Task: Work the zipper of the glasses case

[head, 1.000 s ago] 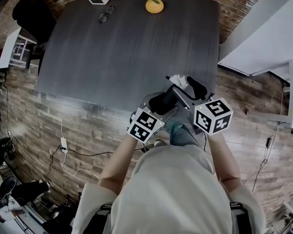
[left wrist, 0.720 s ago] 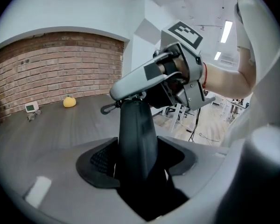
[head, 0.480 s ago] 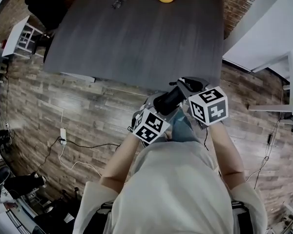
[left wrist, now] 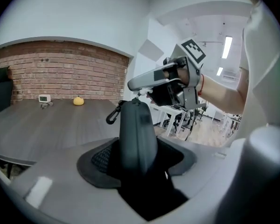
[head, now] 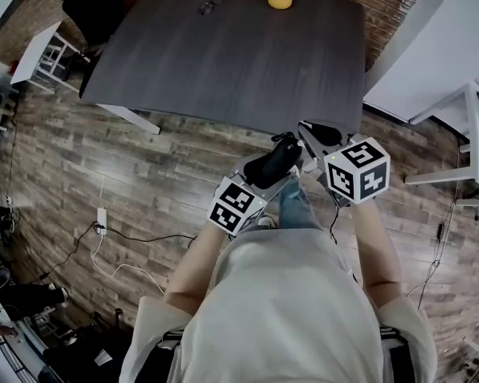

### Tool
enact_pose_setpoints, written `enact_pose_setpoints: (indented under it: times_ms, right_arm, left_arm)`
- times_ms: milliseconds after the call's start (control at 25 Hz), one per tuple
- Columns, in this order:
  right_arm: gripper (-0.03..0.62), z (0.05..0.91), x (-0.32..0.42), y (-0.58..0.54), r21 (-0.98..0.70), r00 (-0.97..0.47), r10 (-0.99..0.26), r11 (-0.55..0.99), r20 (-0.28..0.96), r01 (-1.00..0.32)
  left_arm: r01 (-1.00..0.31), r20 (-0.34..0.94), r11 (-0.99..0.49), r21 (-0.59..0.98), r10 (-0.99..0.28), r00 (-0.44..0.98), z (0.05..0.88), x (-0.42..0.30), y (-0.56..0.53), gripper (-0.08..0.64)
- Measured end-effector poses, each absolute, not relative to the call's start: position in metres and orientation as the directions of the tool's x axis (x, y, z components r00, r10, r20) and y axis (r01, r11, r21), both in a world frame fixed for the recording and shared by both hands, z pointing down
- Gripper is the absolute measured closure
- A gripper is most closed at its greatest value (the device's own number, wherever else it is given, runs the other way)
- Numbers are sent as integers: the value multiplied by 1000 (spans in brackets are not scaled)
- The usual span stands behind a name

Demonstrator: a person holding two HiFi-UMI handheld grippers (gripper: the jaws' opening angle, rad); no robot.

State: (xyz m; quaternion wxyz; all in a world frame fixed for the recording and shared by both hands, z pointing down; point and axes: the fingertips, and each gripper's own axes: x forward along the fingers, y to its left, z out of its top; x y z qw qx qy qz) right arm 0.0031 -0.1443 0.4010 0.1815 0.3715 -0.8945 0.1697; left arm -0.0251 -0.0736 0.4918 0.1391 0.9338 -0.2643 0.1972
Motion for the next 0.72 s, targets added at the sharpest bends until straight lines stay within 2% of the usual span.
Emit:
enact_pose_setpoints:
  times_ms: [280,720]
  right_arm:
    - [584,398,1,-129,-54,-634,-610,699,476,-713]
    - [584,404,-13,-122,-118,-669,-596,701,444,-703]
  left_arm:
    - [-544,379,-821,173,-454,806,474,-37,-41,311]
    - [-537,254,-811,233,-482,838,438,-68,-28,319]
